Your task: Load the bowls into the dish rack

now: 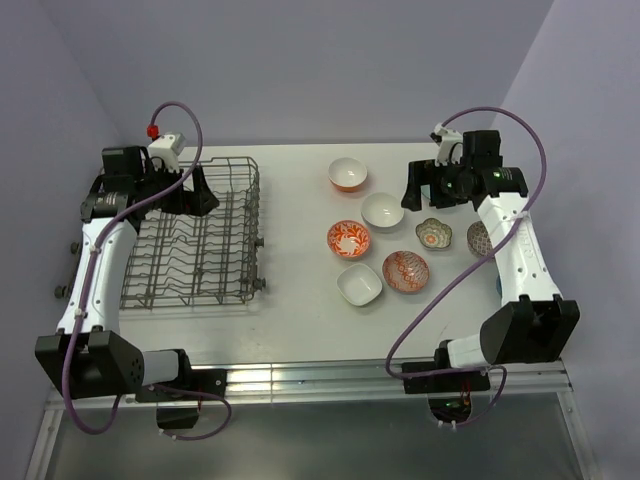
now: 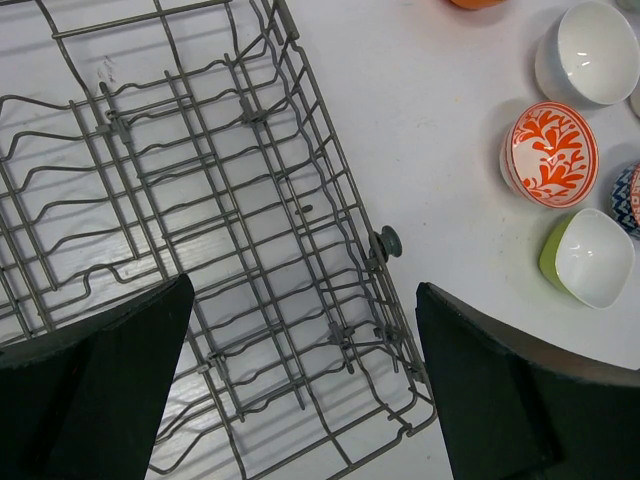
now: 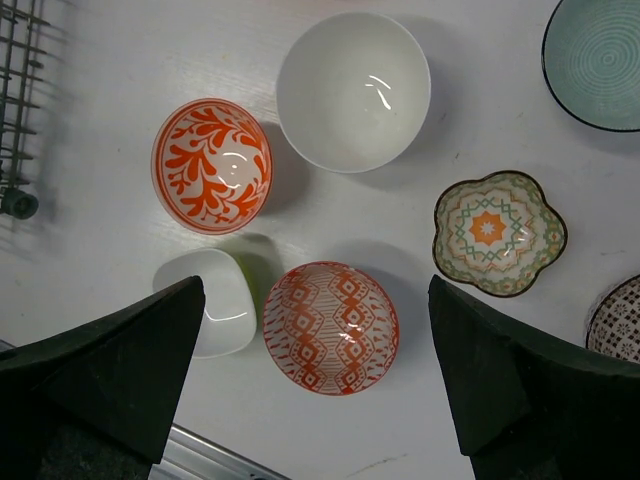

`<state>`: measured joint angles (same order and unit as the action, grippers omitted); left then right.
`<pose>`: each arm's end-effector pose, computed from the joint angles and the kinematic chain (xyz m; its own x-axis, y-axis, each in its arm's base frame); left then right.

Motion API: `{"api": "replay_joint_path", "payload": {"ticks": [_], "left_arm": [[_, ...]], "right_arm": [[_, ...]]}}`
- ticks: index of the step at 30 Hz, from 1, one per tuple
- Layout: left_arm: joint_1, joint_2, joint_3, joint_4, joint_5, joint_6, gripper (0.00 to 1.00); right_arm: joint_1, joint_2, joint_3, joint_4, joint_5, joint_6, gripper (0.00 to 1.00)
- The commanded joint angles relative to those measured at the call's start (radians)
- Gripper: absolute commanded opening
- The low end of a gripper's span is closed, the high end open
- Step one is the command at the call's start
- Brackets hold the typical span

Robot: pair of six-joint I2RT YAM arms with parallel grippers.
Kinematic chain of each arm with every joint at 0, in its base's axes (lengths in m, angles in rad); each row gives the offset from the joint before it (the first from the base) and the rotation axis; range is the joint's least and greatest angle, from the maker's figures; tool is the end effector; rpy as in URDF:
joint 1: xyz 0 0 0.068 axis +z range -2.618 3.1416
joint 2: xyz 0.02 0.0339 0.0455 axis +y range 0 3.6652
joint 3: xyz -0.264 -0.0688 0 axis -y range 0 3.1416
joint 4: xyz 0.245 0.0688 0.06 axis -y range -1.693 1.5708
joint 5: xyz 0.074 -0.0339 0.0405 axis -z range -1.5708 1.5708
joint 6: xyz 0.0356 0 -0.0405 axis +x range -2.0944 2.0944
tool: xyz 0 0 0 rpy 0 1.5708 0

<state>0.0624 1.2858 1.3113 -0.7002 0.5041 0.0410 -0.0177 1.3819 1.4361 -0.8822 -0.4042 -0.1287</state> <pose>0.2718 -0.0002 0.3674 -0.6097 -0.0021 -0.7926 0.3471 0.8983 -0.2695 0.2842 0.0090 0.3674 -0.6983 -0.1057 -0.7079 -0.3421 0.9180 0.2005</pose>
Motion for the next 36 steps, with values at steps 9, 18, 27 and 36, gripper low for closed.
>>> {"api": "replay_joint_path", "payload": {"ticks": [9,18,27,36], "left_arm": [[0.002,0.069,0.054,0.004,0.091,-0.009,1.0],[0.002,0.075,0.034,0.014,0.042,-0.024,0.99],[0.001,0.079,0.022,0.033,0.016,-0.026,0.99],[0.004,0.086,-0.003,0.045,0.047,-0.016,0.99]], "right_arm": [[0.01,0.308,0.204,-0.046,0.061,-0.008,0.86],[0.013,0.534,0.331,-0.044,0.108,0.03,0.73],[0.048,0.661,0.339,0.006,0.131,0.043,0.6],[0.059,0.749,0.346,0.054,0.143,0.063,0.47]]}}
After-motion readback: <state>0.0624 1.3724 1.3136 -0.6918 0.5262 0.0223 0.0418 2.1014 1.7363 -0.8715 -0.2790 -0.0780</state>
